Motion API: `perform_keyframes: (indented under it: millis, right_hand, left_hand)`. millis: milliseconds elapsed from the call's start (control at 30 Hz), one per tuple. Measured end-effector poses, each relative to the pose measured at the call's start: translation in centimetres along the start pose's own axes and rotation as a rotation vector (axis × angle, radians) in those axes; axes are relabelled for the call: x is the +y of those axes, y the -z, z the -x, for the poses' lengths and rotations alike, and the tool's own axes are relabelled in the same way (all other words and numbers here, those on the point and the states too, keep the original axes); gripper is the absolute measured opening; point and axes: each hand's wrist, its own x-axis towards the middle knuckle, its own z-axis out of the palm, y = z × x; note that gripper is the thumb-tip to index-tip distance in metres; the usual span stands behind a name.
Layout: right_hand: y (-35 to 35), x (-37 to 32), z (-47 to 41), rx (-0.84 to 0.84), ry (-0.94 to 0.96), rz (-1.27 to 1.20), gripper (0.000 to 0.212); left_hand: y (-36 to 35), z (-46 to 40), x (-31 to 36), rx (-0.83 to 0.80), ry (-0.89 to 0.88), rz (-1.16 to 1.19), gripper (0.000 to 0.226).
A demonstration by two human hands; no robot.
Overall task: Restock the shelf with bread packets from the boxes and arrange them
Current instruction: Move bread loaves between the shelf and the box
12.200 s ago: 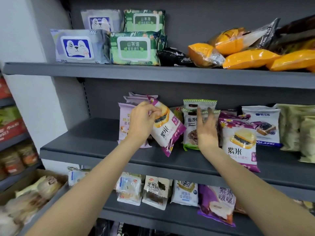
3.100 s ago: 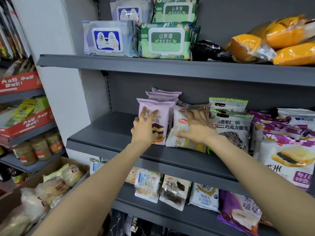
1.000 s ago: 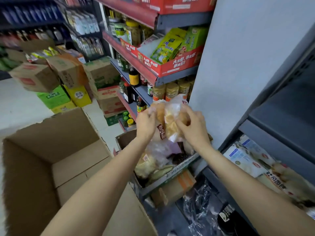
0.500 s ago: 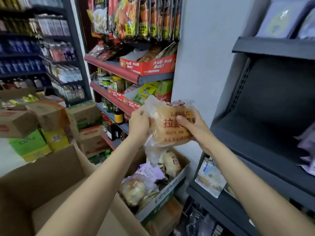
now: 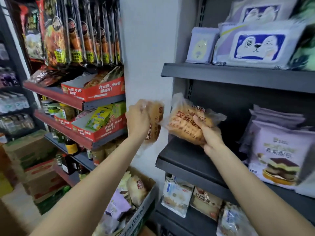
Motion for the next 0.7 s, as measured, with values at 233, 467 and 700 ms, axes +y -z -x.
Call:
perform_keyframes:
  millis: [233, 467, 700]
  right_hand:
    - [3.7, -0.8, -6.8, 0.461, 0.204, 0.722, 0.09]
    - [6.1, -1.2, -9.5, 0.476, 0.389, 1.03, 0.091]
    - [7.4, -0.4, -9.8, 0.431, 0.598, 1.711, 0.072]
  left_hand:
    - [-5.2, -0.8, 2.2, -0.056, -0.076, -0.009, 0.035]
    - [-9.6, -0.9, 2.9, -0.14, -0.117, 0.12, 0.028]
    - [-10.5, -0.5, 3.4, -0.18, -0.17, 0.143, 0.029]
